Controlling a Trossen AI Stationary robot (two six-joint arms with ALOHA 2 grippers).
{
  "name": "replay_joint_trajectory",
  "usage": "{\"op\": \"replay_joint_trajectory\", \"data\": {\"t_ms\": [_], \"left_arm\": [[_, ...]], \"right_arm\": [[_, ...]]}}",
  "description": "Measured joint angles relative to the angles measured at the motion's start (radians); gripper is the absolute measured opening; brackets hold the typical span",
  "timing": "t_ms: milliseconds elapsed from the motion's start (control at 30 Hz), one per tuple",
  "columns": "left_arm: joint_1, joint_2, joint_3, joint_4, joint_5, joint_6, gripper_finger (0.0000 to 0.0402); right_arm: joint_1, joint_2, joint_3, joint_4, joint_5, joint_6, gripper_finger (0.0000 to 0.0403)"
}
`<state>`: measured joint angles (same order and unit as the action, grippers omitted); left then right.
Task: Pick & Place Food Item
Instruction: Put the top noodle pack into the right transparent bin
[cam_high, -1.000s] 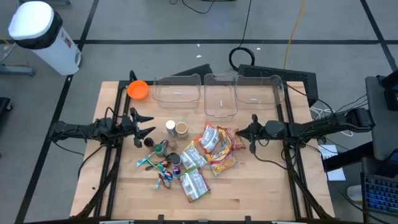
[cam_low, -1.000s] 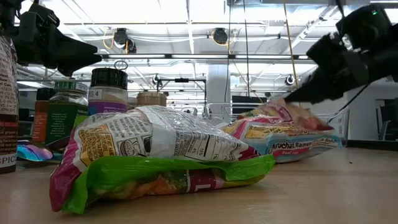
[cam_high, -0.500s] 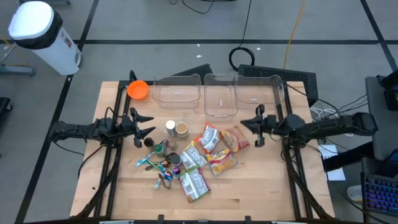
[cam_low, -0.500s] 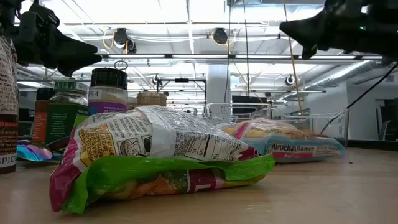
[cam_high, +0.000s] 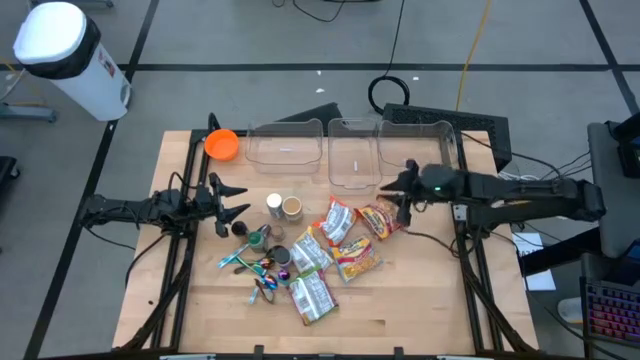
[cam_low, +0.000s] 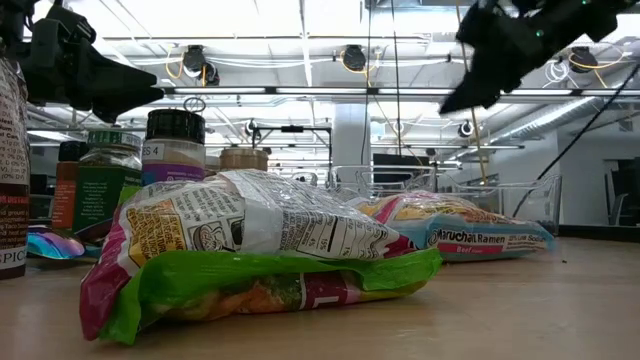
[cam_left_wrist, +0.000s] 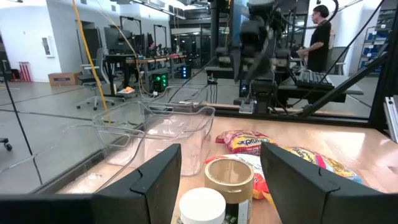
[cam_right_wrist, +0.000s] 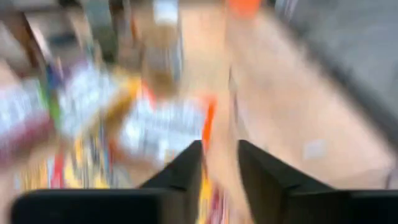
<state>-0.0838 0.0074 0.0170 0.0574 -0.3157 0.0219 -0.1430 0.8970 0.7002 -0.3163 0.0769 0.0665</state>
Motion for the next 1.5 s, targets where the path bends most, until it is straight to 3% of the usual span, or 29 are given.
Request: {"op": "replay_joint_trajectory", "data": {"t_ms": [133, 233, 467, 800, 1267, 1500], "left_arm": [[0.000, 0.000, 0.000, 0.000, 0.000, 0.000, 0.0228], [0.000, 0.000, 0.000, 0.000, 0.000, 0.000, 0.0228], [0.000, 0.000, 0.000, 0.001, 0.000, 0.000, 0.0228], [0.000, 0.000, 0.000, 0.005, 0.000, 0.000, 0.0228], [0.000, 0.000, 0.000, 0.005, 0.000, 0.000, 0.0228], [0.000, 0.000, 0.000, 0.006, 0.000, 0.000, 0.0228]], "right_arm": [[0.022, 0.113, 0.016, -0.149, -0.020, 0.020, 0.0202], [0.035, 0.189, -0.004, -0.141, -0.053, 0.025, 0.0246], [0.031, 0.321, -0.051, -0.013, -0.048, 0.019, 0.0265], [0.031, 0.411, -0.053, 0.001, -0.036, 0.018, 0.0202], [0.031, 0.401, -0.053, 0.000, 0.003, 0.018, 0.0058], [0.032, 0.372, -0.054, -0.009, -0.003, 0.016, 0.0006]]}}
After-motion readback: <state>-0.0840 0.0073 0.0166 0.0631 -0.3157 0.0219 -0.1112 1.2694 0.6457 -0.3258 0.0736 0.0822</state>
